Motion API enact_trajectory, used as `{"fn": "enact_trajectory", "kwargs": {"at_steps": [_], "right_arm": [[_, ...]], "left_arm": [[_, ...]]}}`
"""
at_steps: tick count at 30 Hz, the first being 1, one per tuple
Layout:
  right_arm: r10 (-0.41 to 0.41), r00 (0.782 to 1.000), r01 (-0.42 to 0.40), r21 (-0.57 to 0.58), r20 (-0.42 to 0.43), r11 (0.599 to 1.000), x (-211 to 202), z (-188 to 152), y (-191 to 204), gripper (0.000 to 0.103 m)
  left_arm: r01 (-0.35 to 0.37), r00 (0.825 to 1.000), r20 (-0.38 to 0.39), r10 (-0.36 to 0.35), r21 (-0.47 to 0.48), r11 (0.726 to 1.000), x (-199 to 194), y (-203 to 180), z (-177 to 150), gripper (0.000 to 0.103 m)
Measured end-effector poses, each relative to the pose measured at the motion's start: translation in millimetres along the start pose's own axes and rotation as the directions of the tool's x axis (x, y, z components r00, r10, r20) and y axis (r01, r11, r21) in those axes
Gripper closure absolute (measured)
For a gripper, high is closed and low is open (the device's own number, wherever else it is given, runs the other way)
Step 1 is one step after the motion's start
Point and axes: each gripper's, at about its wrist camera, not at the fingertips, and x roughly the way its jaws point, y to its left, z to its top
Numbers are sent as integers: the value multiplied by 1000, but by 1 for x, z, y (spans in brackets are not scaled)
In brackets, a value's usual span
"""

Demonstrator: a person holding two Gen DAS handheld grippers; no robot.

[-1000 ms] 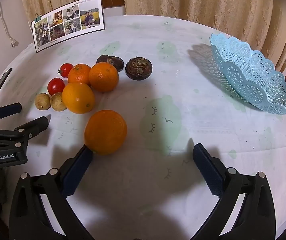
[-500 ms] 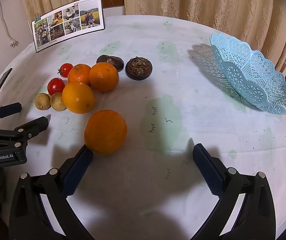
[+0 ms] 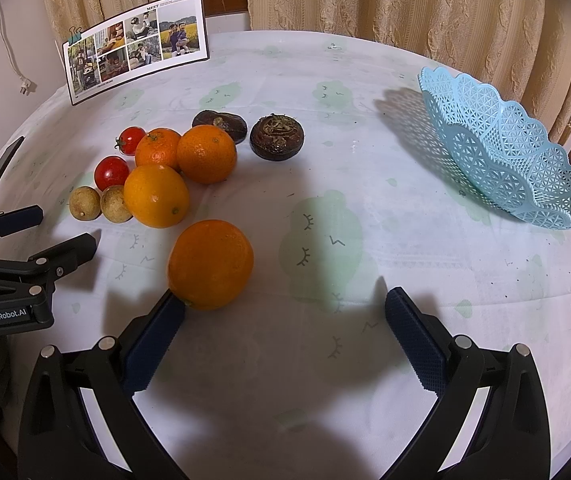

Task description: Organize fruits

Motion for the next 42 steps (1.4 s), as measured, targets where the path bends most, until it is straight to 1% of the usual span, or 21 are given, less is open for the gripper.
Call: {"fn": "enact_trajectory", "kwargs": {"at_steps": [15,18,20,24,28,34,42], "right_arm": [[3,1000,-3,0,2,1000,0,0,0,2],[35,999,-35,2,16,999,-2,-2,-2,2],[64,997,-64,11,43,998,-8,-2,-3,2],[134,988,-138,37,82,990,-16,-3,-1,2],[168,980,-171,20,108,985,-21,-1,10,2],[182,977,-183,1,108,983,-21,-1,17,2],[202,973,-204,3,115,979,-23,-1,19,2]], "left_arm": [[1,1000,0,-1,0,1000,0,0,0,5],[1,1000,0,-1,-1,1000,0,0,0,5],[4,1000,1,-4,-3,1000,0,0,0,5],[16,1000,8,-16,-17,1000,0,-1,1,5],[14,1000,22,-13,-39,999,-5,1,-2,5],[6,999,51,-3,-59,998,-9,4,0,5],[2,999,54,1,-65,998,-9,5,0,5]]}}
